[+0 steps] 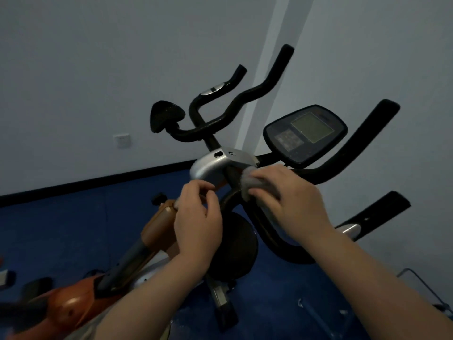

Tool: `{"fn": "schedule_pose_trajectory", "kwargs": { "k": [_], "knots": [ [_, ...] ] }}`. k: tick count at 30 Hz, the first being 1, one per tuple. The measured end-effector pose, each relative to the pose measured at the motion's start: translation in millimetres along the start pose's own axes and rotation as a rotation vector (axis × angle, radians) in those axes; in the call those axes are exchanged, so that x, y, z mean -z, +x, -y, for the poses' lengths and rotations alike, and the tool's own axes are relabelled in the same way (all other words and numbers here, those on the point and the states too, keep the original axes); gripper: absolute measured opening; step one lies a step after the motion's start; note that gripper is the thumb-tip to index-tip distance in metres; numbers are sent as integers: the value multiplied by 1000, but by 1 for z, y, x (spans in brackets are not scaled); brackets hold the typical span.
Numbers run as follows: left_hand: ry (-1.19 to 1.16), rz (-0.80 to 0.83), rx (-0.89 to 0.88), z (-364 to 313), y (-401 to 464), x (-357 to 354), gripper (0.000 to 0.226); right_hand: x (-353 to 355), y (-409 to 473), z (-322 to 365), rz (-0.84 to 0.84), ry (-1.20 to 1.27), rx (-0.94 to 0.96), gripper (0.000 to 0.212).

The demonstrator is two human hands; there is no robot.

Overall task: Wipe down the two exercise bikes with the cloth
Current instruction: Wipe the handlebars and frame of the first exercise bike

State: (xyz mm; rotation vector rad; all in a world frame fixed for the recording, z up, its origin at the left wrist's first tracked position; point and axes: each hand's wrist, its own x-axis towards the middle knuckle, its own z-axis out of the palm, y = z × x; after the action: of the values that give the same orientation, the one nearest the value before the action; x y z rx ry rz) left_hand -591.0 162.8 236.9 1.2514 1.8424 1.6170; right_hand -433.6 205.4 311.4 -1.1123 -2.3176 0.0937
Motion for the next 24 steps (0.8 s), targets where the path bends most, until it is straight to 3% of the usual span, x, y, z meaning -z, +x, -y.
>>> {"fn": "schedule_pose_trajectory", "kwargs": {
  "k": [4, 7, 11, 16, 20, 24],
  "knots": [
    [-35, 103, -15, 8, -1, 5, 9, -36, 21, 10, 261, -126, 267, 23],
    [-15, 170, -25, 15, -4, 8, 18, -23, 29, -14, 318, -190, 355, 22],
    [-122, 211, -15, 21, -3, 6, 24, -10, 39, -24, 255, -199, 312, 21],
    [-203, 254, 31, 25, -2, 6, 25, -23, 35, -8, 423, -186, 373, 27],
    [-189, 300, 20, 24, 0, 7, 20, 17, 48, -46, 284, -299, 298, 24],
    [-212, 334, 8, 23, 2, 7, 23, -21, 39, -16, 296, -189, 265, 22]
  ]
}}
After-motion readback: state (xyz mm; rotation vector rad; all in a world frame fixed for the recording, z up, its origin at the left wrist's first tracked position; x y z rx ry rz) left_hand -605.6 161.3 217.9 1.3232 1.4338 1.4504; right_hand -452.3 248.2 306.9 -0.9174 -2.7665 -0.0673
